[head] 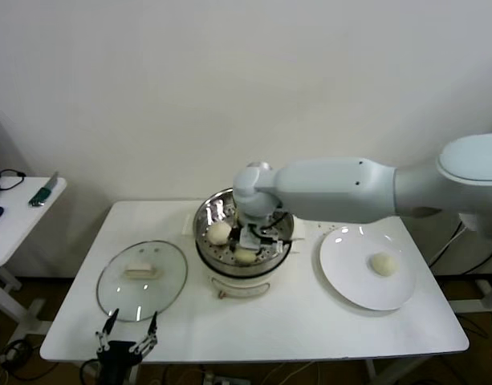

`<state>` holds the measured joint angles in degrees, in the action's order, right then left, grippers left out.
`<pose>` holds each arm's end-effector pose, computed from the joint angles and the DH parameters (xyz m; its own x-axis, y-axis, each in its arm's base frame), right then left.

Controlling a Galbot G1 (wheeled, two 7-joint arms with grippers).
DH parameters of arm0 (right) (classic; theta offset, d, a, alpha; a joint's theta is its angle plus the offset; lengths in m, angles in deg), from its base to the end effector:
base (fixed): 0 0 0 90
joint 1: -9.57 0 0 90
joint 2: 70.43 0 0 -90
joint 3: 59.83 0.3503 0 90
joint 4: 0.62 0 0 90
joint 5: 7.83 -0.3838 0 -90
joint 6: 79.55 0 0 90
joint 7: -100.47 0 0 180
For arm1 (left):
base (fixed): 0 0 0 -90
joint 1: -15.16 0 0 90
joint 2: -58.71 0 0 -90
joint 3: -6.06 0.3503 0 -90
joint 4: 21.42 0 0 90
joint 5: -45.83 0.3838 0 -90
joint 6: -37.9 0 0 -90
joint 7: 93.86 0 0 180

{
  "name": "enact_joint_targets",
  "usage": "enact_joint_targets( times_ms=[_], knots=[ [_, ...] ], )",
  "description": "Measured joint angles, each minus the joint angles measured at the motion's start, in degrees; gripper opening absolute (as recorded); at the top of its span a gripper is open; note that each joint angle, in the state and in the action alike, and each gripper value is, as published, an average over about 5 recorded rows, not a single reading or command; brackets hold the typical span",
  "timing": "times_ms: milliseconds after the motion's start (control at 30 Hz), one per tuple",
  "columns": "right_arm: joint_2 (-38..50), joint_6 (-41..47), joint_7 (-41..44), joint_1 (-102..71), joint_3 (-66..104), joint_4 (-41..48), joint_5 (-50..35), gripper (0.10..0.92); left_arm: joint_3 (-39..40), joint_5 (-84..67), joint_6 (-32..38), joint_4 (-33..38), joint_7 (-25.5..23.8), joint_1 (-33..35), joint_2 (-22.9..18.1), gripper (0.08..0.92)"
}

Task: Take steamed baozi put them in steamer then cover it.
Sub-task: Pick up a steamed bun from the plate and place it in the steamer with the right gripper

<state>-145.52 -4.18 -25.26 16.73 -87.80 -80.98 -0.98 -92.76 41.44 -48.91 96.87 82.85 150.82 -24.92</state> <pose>0.5049 0.2163 -0.1154 -0.1964 -0.0975 0.9757 -0.1061 -0.9871 -0.1200 0.1178 0.0702 -0.3518 -0.9717 -0.0192 0.2354 0.0047 0.9949 0.1004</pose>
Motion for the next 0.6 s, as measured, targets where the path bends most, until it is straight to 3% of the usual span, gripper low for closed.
enact_joint_targets(
  times_ms=[233, 500, 600],
  knots=[
    [-0.67, -0.36, -0.82, -2.28, 0.55, 1.79, 1.23, 0.635, 0.02, 0.0, -0.01, -0.08, -0.01, -0.03, 0.0, 0.823],
    [-0.59, -1.13, -1.66, -2.59, 1.23, 2.71, 0.74, 0.803, -0.06, 0.0, -0.17, 0.1, -0.07, -0.04, 0.04, 0.823],
    [-0.24, -1.69, -1.5, -1.89, 1.45, 3.11, -0.44, 0.82, -0.1, 0.02, -0.21, 0.2, -0.09, -0.01, 0.14, 0.823]
  ],
)
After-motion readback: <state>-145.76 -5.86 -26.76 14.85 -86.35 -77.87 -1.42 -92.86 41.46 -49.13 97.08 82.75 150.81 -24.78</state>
